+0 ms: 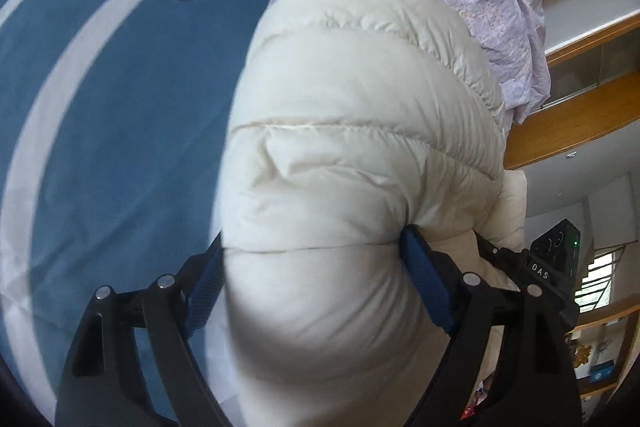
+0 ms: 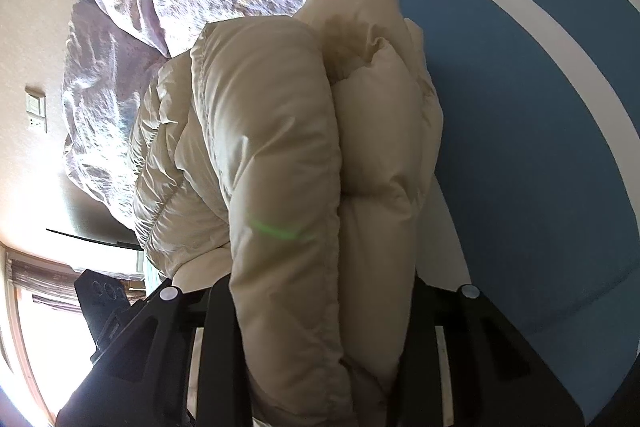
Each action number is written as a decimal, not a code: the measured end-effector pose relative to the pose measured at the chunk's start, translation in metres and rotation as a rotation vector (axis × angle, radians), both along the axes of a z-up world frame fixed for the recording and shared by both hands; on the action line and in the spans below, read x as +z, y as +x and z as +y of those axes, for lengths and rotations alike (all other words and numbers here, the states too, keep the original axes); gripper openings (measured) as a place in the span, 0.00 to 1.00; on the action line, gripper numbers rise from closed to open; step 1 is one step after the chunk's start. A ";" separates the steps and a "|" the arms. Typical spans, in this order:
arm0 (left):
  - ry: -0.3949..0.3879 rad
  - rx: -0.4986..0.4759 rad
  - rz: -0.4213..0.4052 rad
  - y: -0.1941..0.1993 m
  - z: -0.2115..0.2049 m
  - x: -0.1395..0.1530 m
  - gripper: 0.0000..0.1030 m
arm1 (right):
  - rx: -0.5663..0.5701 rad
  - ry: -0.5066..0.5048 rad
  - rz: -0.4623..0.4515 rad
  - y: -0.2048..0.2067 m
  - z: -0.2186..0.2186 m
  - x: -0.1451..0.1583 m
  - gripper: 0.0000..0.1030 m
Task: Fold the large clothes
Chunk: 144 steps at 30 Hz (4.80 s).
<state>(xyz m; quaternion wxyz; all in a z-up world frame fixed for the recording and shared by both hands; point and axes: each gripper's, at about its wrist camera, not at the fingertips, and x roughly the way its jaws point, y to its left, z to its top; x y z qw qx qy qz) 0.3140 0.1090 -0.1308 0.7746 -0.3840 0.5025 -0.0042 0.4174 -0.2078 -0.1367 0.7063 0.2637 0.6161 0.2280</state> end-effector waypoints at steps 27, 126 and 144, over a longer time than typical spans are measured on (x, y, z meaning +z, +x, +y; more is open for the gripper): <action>0.211 -0.015 -0.170 -0.014 0.066 0.071 0.27 | 0.085 0.179 -0.046 0.017 0.068 0.013 0.27; 0.731 -0.002 -0.051 0.010 0.109 0.051 0.75 | 0.369 -0.413 -0.529 -0.005 0.240 0.043 0.42; 0.733 -0.010 -0.041 0.023 0.113 0.036 0.78 | 0.332 -0.401 -0.529 -0.009 0.234 0.026 0.43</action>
